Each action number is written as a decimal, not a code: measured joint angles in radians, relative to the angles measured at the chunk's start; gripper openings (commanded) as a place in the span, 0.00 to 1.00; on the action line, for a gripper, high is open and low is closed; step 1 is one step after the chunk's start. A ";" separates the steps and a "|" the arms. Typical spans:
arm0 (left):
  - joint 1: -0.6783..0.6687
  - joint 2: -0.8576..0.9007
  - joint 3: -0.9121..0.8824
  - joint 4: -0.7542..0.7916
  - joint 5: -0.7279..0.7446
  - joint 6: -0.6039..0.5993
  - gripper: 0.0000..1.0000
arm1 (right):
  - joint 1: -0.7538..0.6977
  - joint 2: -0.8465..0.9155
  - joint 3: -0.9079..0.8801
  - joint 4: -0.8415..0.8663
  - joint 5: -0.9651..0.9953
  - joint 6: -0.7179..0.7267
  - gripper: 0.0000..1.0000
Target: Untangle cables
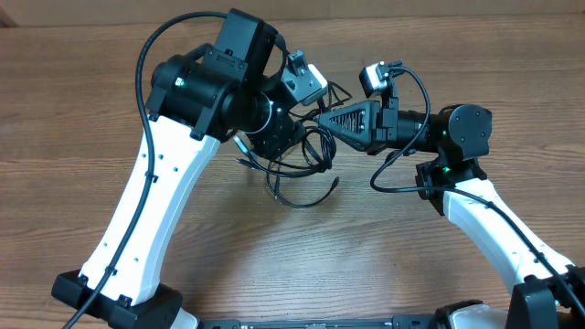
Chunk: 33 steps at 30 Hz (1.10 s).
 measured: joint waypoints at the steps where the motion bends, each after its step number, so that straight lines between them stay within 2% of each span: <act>1: 0.000 0.001 0.000 0.000 0.014 0.006 0.67 | 0.000 0.000 0.000 0.000 -0.003 0.002 0.04; 8: 0.006 0.001 0.000 -0.012 0.097 0.037 0.64 | -0.004 0.000 0.000 0.000 -0.014 0.007 0.04; 22: 0.006 0.001 0.000 -0.076 0.263 0.084 0.66 | -0.044 0.000 0.000 -0.001 -0.012 0.007 0.04; 24: 0.006 0.001 0.000 -0.077 0.285 0.091 0.62 | -0.044 0.000 0.000 -0.001 -0.012 0.007 0.04; 33: 0.007 0.001 0.000 -0.041 0.291 0.095 0.58 | -0.046 0.000 0.000 0.000 -0.013 0.007 0.04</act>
